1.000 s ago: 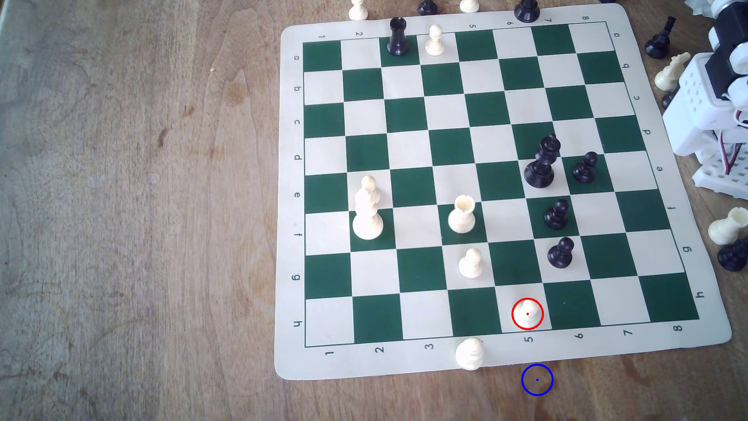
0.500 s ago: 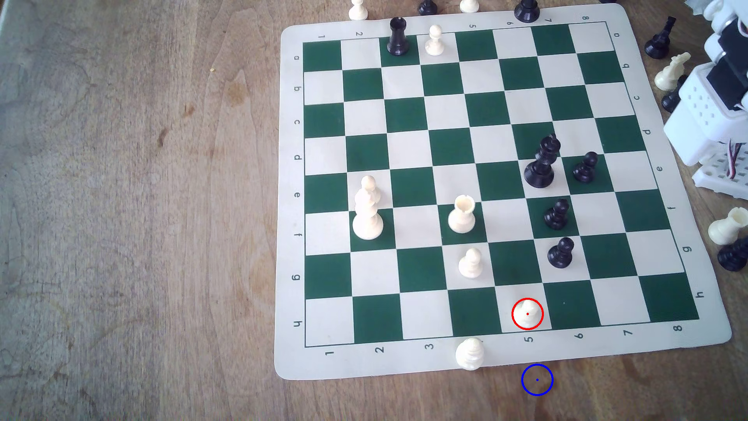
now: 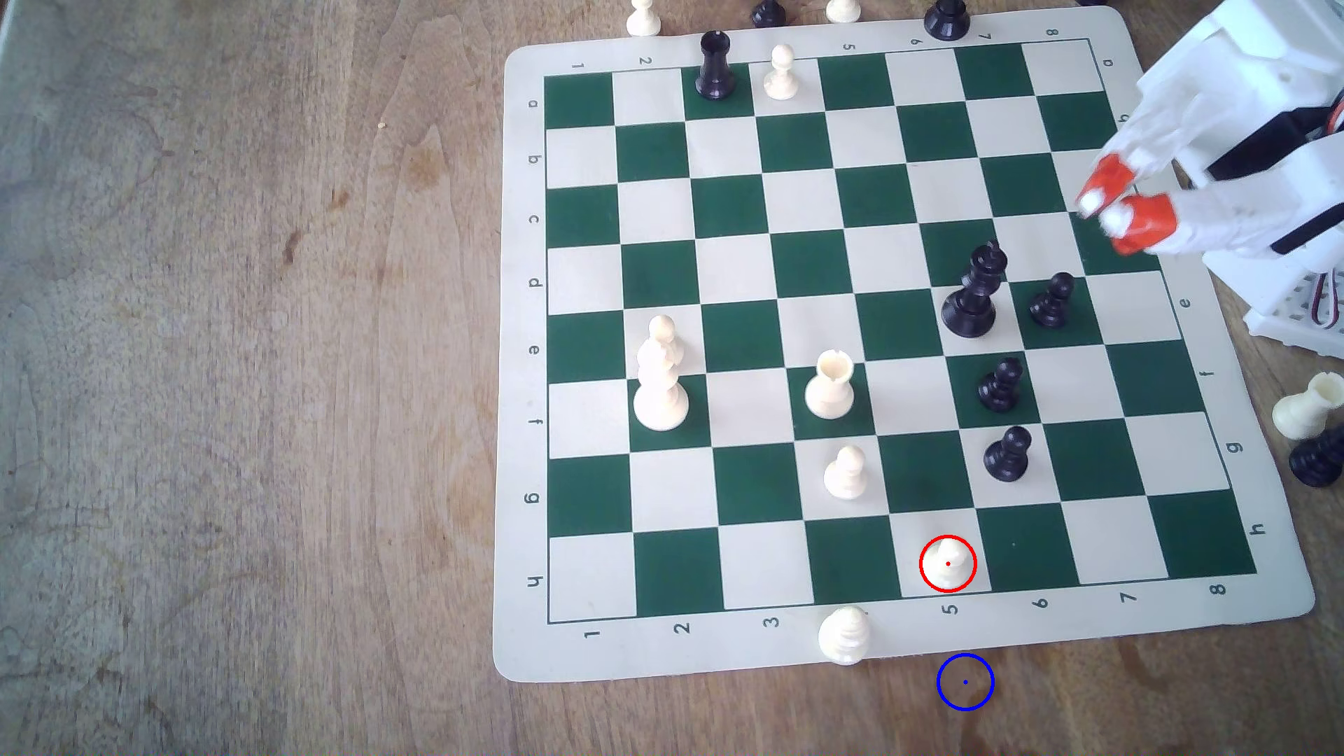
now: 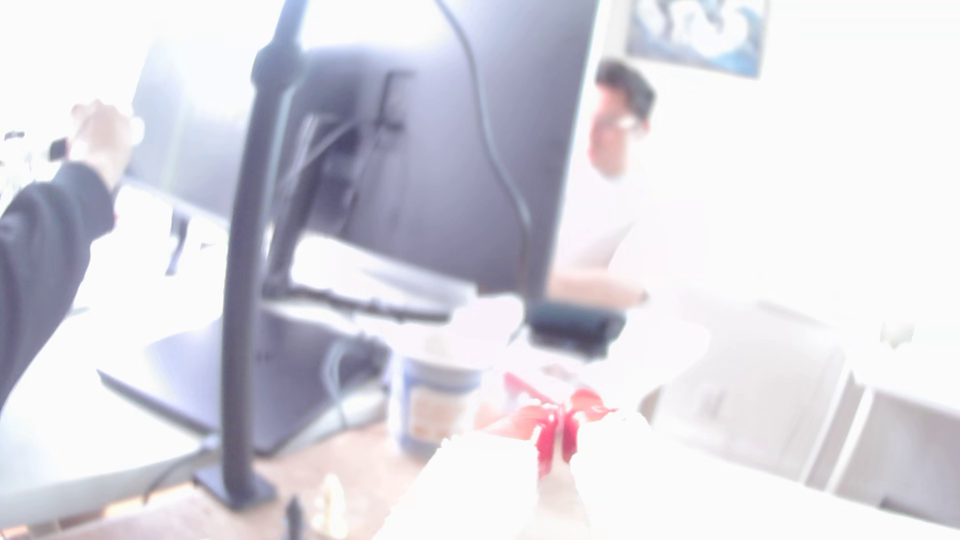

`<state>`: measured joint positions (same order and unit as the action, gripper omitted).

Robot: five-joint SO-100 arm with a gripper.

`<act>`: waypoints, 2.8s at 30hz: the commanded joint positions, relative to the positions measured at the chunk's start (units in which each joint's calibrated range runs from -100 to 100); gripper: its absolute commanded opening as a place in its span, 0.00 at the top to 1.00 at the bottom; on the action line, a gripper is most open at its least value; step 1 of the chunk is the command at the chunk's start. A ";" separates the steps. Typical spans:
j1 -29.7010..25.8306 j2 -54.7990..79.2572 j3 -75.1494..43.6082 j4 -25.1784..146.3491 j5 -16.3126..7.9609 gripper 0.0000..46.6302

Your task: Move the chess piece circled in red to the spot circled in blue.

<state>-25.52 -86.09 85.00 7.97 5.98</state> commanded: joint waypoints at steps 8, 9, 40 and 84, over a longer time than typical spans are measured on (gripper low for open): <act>-7.37 30.57 -26.79 24.63 -10.84 0.93; -7.30 32.36 -27.97 24.96 -11.23 0.94; -6.36 49.08 -25.07 32.08 -16.65 0.68; -3.85 66.31 -32.60 18.90 -16.17 0.66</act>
<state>-28.69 -19.56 56.44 27.09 -9.99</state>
